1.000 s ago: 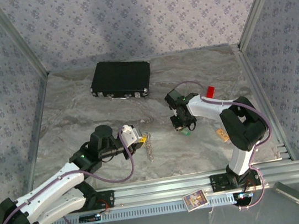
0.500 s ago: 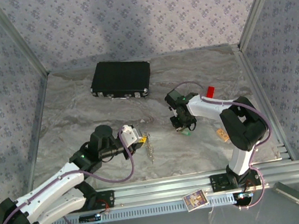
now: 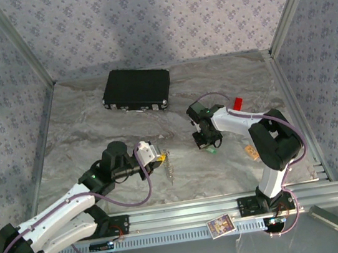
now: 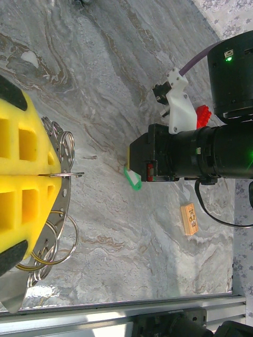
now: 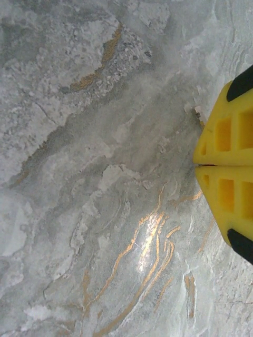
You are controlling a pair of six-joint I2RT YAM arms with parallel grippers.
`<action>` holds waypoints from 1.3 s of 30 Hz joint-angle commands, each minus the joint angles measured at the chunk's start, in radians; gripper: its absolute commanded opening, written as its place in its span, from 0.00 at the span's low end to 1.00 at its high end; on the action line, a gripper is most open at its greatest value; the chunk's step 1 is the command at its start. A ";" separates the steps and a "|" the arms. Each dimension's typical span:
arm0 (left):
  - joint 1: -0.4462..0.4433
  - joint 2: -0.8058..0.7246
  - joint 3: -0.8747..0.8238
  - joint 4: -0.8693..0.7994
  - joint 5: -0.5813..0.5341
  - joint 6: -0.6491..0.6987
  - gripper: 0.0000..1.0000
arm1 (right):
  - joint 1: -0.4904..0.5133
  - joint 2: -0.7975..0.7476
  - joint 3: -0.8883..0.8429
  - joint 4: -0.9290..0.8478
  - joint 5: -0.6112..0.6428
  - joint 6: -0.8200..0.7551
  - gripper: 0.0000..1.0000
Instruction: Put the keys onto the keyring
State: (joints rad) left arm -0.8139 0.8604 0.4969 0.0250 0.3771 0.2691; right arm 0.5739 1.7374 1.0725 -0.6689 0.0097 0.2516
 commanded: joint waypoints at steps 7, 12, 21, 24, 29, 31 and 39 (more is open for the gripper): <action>-0.007 0.003 0.035 -0.004 0.007 0.006 0.00 | 0.002 -0.042 0.016 -0.018 -0.028 -0.013 0.00; -0.007 0.004 0.035 0.001 0.006 0.005 0.00 | 0.003 -0.048 0.006 0.001 -0.054 -0.012 0.00; -0.008 0.004 0.035 -0.002 0.003 0.009 0.00 | 0.001 -0.001 0.002 0.003 -0.071 -0.018 0.00; -0.008 0.005 0.035 0.000 0.003 0.012 0.00 | 0.000 0.006 0.007 -0.005 -0.068 -0.020 0.03; -0.008 0.005 0.035 0.000 0.003 0.012 0.00 | 0.000 0.016 0.012 -0.012 -0.070 -0.022 0.07; -0.007 0.004 0.035 0.000 0.003 0.013 0.00 | 0.000 0.019 0.013 -0.015 -0.069 -0.023 0.08; -0.008 0.001 0.035 0.004 0.007 0.012 0.00 | -0.002 0.018 0.015 -0.021 -0.069 -0.026 0.11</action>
State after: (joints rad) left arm -0.8139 0.8604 0.4969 0.0254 0.3763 0.2687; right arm 0.5743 1.7393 1.0740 -0.6567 -0.0494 0.2417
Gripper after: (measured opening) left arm 0.046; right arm 0.110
